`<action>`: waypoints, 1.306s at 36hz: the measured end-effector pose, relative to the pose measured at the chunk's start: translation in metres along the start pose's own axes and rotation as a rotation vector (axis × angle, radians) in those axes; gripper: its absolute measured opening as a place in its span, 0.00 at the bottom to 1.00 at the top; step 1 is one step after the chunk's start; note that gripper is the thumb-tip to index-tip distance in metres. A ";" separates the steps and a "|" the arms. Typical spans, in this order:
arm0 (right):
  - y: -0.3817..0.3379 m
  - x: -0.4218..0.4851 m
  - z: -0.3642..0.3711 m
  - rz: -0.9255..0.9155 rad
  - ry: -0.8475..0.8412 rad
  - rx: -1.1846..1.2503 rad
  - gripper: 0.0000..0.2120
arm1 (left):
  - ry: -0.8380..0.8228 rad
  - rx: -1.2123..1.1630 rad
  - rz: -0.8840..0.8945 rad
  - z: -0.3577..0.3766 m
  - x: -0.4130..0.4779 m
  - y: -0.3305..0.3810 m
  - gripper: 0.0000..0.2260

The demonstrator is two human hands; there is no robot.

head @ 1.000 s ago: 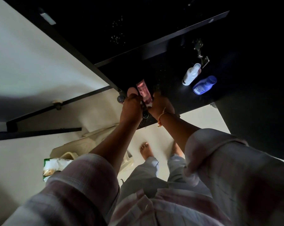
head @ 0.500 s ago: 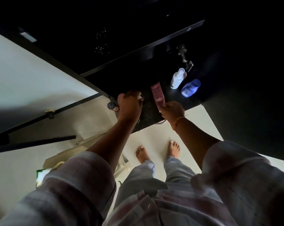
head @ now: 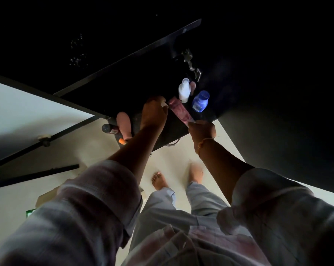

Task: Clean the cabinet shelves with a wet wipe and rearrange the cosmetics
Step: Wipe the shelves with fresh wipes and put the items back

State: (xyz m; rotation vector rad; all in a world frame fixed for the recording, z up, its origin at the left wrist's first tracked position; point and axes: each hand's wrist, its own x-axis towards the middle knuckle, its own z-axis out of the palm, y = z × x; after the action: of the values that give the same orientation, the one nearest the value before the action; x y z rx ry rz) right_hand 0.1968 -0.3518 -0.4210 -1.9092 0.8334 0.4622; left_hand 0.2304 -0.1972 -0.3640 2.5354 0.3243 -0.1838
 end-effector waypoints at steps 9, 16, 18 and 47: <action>-0.001 0.006 -0.006 0.094 -0.014 0.248 0.06 | 0.052 -0.033 -0.045 0.006 0.002 -0.005 0.10; 0.003 0.009 -0.007 0.076 0.020 0.263 0.11 | 0.139 -0.050 -0.059 0.003 0.015 -0.013 0.11; 0.005 0.007 -0.008 0.087 -0.011 0.283 0.07 | 0.132 -0.040 -0.068 0.003 0.023 -0.012 0.11; -0.011 -0.025 -0.018 -0.188 -0.064 -0.107 0.08 | 0.041 -0.140 -0.138 -0.001 0.023 -0.013 0.20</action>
State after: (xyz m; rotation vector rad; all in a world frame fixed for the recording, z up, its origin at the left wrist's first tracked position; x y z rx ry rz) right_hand 0.1866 -0.3557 -0.3900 -2.0377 0.5910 0.4575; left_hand 0.2487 -0.1814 -0.3744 2.3822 0.5109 -0.1569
